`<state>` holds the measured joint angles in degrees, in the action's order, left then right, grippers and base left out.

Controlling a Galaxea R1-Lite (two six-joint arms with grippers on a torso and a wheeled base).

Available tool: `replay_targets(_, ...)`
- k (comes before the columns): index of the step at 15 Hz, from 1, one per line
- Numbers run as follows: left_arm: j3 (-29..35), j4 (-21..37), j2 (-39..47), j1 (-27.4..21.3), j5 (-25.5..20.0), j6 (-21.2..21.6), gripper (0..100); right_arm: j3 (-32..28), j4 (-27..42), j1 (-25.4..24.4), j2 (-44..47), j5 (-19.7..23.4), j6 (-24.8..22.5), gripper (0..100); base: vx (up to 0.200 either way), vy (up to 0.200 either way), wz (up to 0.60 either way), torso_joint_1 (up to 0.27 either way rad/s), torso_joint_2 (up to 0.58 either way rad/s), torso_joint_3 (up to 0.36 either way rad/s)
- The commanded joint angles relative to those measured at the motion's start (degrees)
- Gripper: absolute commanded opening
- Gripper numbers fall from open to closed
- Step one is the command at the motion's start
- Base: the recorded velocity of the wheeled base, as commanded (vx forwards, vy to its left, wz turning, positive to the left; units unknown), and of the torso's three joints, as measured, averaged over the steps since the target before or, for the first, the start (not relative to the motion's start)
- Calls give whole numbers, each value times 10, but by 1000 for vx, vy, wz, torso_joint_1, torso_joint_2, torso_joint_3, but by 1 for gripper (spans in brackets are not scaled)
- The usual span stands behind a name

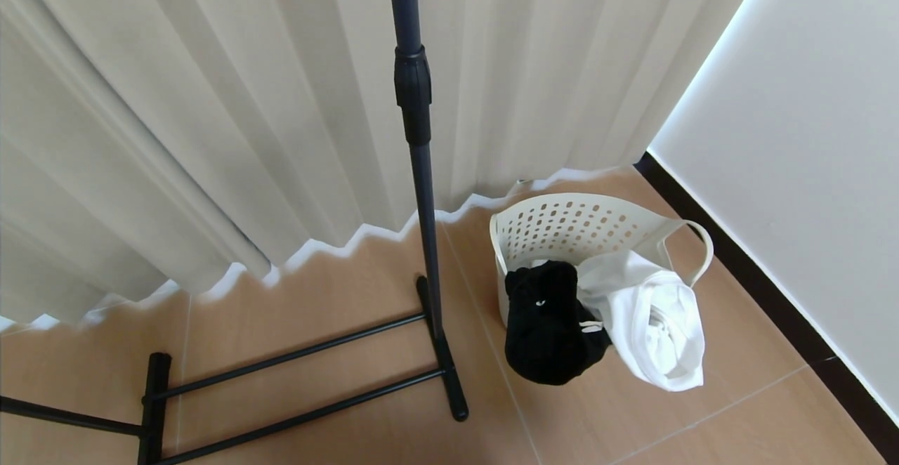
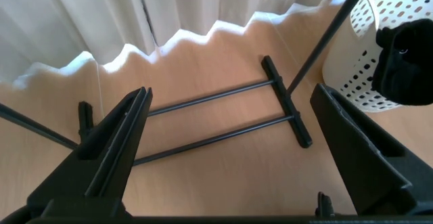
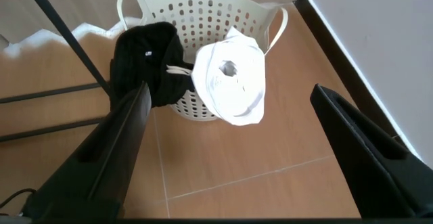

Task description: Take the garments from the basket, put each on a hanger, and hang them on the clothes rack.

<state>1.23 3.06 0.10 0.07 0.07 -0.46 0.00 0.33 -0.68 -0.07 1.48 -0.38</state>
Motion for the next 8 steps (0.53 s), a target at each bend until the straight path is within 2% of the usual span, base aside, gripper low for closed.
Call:
replay_targets(1, 0, 0, 1, 0, 0, 0, 100, 0, 0, 0, 1, -1, -1, 100, 0, 0, 0, 2, 12, -207)
replay_targets(8, 0, 0, 1, 0, 0, 0, 100, 0, 0, 0, 1, 3, -6, 100, 0, 0, 0, 3, 2, -198)
